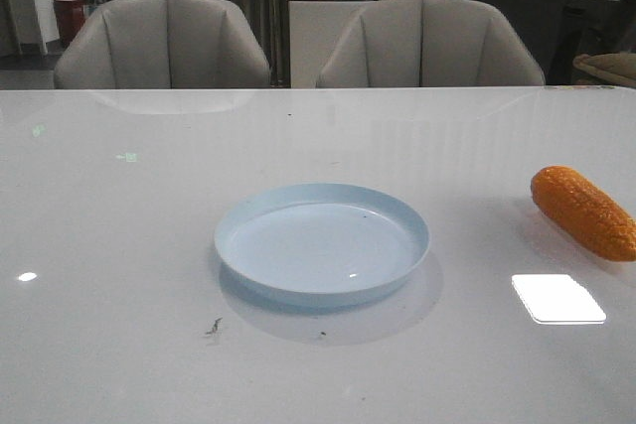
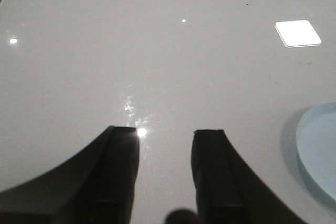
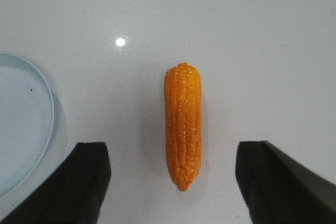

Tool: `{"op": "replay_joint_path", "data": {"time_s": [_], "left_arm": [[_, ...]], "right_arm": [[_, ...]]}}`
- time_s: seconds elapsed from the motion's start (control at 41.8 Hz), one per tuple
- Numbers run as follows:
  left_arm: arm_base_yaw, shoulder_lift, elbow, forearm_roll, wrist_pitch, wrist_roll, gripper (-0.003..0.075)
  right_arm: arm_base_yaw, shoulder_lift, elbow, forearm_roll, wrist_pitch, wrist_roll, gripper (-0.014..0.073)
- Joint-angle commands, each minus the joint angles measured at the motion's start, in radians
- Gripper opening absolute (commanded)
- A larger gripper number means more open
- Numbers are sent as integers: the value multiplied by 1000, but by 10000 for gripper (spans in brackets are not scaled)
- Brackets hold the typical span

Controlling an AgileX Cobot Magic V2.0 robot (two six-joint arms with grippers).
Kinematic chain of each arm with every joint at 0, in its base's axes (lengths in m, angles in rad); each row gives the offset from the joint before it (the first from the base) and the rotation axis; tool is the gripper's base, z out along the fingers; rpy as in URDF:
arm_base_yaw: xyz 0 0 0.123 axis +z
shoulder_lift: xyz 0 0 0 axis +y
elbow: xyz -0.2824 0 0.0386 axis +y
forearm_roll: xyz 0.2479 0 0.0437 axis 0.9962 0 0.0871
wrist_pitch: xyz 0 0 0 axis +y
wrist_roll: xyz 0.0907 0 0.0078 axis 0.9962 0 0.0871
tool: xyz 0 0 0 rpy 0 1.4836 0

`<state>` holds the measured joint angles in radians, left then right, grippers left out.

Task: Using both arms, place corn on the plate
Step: 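Raise the left gripper away from the plate, then lower the right gripper over the corn cob and close on it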

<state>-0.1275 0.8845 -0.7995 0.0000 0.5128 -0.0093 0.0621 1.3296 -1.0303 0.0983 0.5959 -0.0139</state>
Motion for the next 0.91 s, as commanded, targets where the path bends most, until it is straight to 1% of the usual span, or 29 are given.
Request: {"op": "replay_joint_path", "data": {"time_s": [0.0, 0.12, 0.287, 0.431, 0.598, 0.646, 0.718, 0.742, 0.837, 0.885], "left_arm": [[2, -68, 13, -14, -36, -13, 328], [2, -97, 15, -14, 19, -13, 328], [2, -104, 15, -14, 15, -13, 328], [2, -104, 15, -14, 15, -13, 328], [2, -104, 15, -14, 15, -13, 328], [2, -104, 15, -14, 15, -13, 328], [2, -104, 15, -14, 15, -13, 328], [2, -104, 15, -14, 15, -13, 328], [2, -104, 15, -14, 15, -13, 328], [2, -104, 15, -14, 15, -13, 328]], "right_arm": [[-1, 97, -140, -42, -3, -3, 625], [-3, 243, -239, -65, 22, -3, 625], [-3, 433, -352, -64, 109, -3, 625], [-3, 538, -393, -62, 146, -3, 625], [-3, 598, -394, -65, 154, -3, 615], [-3, 604, -394, -65, 156, -3, 578], [-3, 604, -394, -65, 152, -3, 472], [-3, 604, -394, -65, 149, -3, 418], [-3, 604, -394, -65, 135, -4, 258], [-3, 604, -395, -63, 133, -4, 220]]}}
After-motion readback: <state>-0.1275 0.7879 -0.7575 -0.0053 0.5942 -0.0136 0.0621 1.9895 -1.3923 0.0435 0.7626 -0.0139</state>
